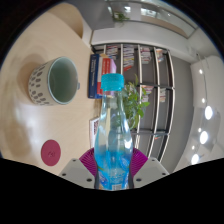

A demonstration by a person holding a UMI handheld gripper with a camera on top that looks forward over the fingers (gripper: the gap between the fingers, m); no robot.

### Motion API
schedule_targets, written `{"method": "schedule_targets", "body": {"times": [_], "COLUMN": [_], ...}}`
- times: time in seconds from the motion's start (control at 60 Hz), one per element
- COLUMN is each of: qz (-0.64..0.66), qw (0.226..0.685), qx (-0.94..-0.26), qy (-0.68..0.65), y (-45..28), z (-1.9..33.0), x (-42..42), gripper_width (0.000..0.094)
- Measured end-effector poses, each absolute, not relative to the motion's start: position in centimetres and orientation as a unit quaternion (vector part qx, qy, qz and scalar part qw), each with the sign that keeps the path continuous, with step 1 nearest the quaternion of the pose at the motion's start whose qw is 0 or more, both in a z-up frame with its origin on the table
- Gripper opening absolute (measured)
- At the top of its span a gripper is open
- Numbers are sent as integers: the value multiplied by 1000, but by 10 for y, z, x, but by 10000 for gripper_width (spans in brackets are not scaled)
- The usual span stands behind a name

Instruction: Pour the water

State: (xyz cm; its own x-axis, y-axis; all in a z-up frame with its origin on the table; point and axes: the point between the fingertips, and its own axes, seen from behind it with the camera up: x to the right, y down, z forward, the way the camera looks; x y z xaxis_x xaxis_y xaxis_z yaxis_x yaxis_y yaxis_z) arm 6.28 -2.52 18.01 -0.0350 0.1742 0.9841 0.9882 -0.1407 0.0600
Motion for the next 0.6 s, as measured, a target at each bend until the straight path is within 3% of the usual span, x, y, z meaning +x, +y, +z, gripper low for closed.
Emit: {"method": "schedule_targets", "body": {"times": [0.133,0.35,0.5,0.6], "qz": [-557,-609,-629,-621], "qw": [333,273,240,251], "qx": [-481,-344,-320,-338], "qy": [-589,-660,-667,-661], "y": [-5,10,11,10], "z": [174,181,181,177], "x": [51,18,18,19], "gripper_width": [399,399,398,399]}}
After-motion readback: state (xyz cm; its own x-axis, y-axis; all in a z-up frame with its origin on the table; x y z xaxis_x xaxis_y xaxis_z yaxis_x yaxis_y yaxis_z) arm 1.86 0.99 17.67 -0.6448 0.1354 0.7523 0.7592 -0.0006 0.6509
